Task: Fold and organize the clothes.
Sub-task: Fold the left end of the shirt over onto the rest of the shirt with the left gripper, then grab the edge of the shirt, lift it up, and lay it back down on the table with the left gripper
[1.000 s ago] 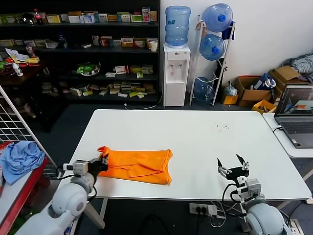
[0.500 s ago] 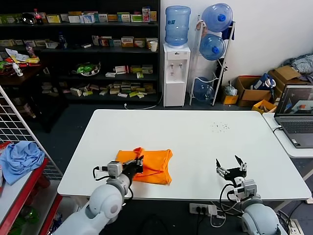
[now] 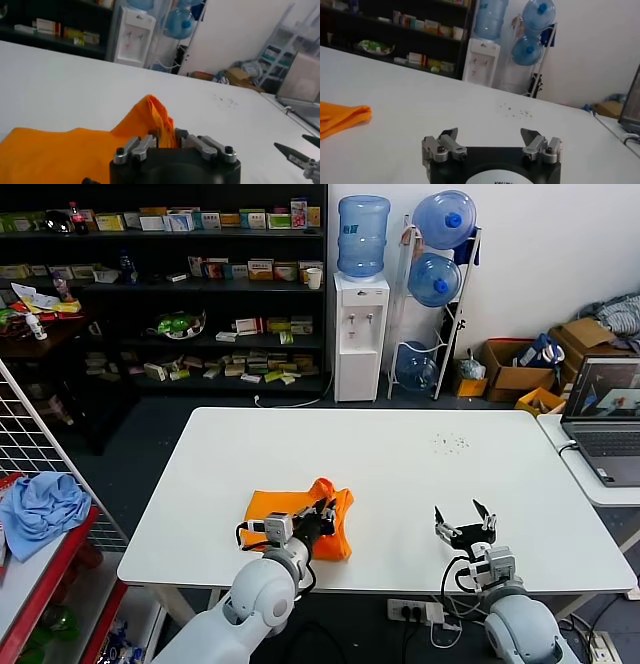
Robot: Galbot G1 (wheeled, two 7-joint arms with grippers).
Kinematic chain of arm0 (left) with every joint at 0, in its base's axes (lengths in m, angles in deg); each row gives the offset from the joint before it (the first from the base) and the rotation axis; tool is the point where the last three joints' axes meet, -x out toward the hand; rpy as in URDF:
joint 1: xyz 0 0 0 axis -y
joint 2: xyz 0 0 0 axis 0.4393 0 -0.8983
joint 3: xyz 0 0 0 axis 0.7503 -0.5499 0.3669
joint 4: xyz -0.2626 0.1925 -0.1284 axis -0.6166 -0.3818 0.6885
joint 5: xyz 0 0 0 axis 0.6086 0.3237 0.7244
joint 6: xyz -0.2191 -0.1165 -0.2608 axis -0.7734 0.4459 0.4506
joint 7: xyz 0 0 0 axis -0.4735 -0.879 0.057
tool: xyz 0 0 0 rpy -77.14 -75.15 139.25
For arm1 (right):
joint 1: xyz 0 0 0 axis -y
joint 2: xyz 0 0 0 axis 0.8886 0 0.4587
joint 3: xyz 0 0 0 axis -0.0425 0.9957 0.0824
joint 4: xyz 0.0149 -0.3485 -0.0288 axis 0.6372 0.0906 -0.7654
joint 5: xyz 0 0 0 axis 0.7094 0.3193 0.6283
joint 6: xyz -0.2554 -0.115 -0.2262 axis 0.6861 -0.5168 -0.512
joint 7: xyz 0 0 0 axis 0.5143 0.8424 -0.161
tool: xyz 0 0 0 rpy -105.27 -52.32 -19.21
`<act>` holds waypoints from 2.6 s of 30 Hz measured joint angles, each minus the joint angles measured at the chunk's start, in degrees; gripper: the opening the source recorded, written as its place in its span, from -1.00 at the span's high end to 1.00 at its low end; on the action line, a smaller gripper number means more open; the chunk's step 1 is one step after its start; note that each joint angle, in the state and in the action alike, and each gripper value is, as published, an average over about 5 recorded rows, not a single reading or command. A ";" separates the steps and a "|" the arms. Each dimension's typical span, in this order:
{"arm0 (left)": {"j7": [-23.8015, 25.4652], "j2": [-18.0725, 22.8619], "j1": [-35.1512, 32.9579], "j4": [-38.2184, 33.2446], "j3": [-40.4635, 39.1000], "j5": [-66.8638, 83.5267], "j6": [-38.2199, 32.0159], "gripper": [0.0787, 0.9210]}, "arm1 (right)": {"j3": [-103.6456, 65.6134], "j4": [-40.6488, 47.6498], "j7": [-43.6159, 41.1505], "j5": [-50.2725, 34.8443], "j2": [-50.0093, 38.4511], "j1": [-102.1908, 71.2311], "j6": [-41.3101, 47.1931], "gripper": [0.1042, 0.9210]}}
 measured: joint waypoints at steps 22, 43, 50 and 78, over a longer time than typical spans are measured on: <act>9.13 -11.65 -4.55 -0.88 7.80 -0.98 0.16 -0.77 | -0.40 -0.85 -2.45 -0.90 -2.72 -1.40 -0.83 -0.76; 21.29 -17.54 -1.78 9.69 15.58 7.06 10.62 -0.77 | -1.85 -1.26 -5.65 -1.93 -4.05 -3.89 -1.11 -0.76; 22.36 -16.03 -0.27 12.18 15.44 8.98 11.56 -0.77 | -1.98 -1.96 -5.68 -2.72 -4.14 -3.90 -0.43 -0.76; 22.28 -14.16 -1.51 10.93 15.66 10.51 11.72 0.80 | -1.84 -5.50 -4.31 -4.22 -3.63 -4.95 1.26 -0.76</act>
